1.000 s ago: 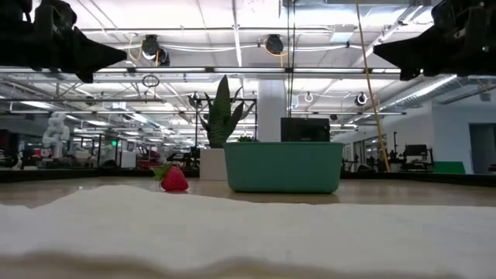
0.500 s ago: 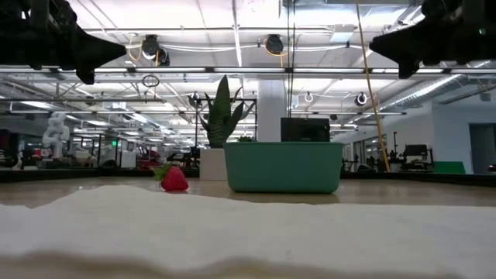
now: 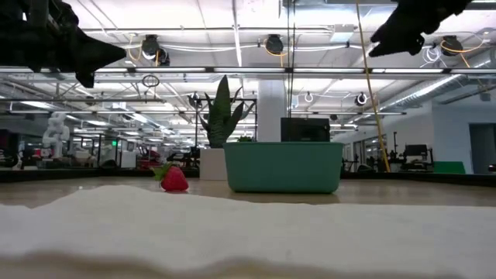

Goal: Pick and placing Produce into tupperware
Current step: Put the lemon into the green bin

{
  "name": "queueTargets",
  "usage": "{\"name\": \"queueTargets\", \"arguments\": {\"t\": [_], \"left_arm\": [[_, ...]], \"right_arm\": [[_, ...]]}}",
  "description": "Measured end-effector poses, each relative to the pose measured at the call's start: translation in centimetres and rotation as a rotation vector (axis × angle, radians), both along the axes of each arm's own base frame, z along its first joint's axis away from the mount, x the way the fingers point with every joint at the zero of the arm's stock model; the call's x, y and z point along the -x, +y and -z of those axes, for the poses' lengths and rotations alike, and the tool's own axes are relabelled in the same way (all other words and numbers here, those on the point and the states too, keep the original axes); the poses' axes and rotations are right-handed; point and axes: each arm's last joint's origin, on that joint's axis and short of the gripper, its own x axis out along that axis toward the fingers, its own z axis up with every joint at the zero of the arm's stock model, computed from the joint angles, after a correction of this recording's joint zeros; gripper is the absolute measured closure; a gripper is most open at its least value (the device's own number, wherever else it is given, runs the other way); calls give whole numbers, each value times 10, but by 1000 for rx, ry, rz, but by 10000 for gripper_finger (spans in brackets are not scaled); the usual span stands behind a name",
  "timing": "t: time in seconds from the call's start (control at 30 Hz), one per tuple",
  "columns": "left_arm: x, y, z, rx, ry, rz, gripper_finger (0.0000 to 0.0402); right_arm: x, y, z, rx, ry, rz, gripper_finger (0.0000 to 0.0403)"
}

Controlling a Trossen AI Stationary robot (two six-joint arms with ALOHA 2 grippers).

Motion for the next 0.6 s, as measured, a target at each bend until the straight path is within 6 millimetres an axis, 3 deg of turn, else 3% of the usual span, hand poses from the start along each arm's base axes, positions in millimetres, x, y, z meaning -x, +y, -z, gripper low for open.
{"name": "queueTargets", "arguments": {"t": [0.13, 0.3, 0.6], "left_arm": [[0, 0, 2, 2, 19, 0, 380], [0, 0, 2, -12, 21, -1, 380], [0, 0, 2, -26, 23, -2, 380]], "right_arm": [[-11, -4, -4, -4, 307, -1, 170], [-23, -4, 13, -9, 679, -151, 169], [-34, -1, 38, -102, 930, -347, 169]]}}
